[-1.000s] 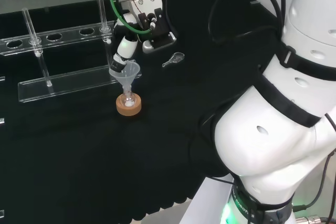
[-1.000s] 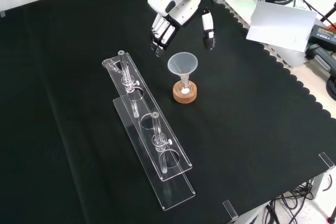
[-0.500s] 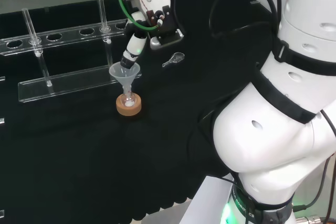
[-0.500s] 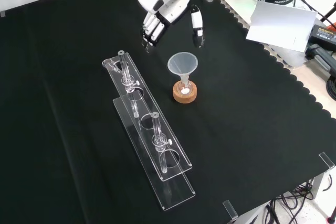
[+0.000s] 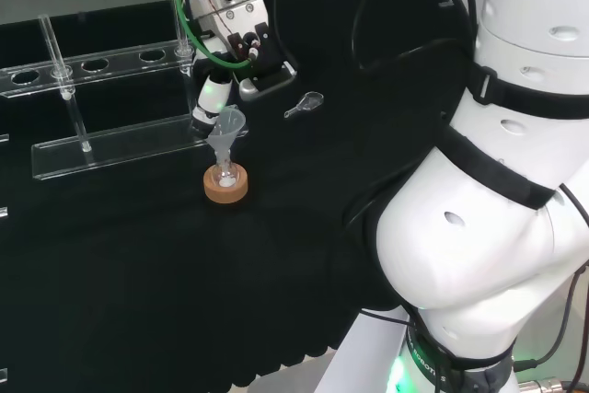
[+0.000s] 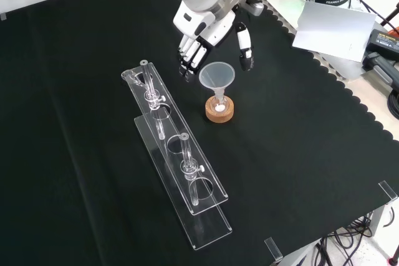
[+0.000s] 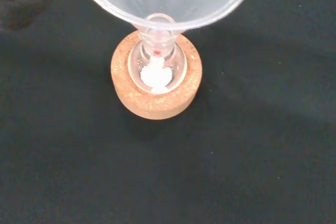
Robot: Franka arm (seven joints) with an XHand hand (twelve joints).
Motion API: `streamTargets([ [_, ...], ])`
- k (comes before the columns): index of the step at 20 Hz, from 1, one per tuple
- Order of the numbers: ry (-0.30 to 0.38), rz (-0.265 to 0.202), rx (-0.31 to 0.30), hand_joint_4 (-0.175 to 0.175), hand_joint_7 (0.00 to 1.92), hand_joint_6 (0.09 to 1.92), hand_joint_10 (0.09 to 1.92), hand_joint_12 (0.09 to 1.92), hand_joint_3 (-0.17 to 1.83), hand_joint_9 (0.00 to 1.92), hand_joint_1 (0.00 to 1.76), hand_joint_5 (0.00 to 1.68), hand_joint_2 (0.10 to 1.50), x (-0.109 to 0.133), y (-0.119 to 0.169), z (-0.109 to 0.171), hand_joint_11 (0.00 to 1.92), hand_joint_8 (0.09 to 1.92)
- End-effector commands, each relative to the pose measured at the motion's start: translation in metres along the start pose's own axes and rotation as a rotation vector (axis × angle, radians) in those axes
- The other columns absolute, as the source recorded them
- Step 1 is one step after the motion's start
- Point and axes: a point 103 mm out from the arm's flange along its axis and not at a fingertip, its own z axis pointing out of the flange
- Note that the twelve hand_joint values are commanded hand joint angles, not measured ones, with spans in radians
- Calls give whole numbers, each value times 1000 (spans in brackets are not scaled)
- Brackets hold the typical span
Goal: Remove the funnel from the round-bottom flask.
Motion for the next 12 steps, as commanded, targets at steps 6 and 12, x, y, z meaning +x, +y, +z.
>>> streamTargets([
  [6, 3, -13, 25, 11, 0, 87, 799, 1439, 328, 189, 677, 213, 627, 0, 4, 12, 349, 483],
  [12, -13, -1, 41, 11, 0, 87, 801, 1440, 326, 189, 676, 214, 628, 3, 8, 16, 348, 483],
])
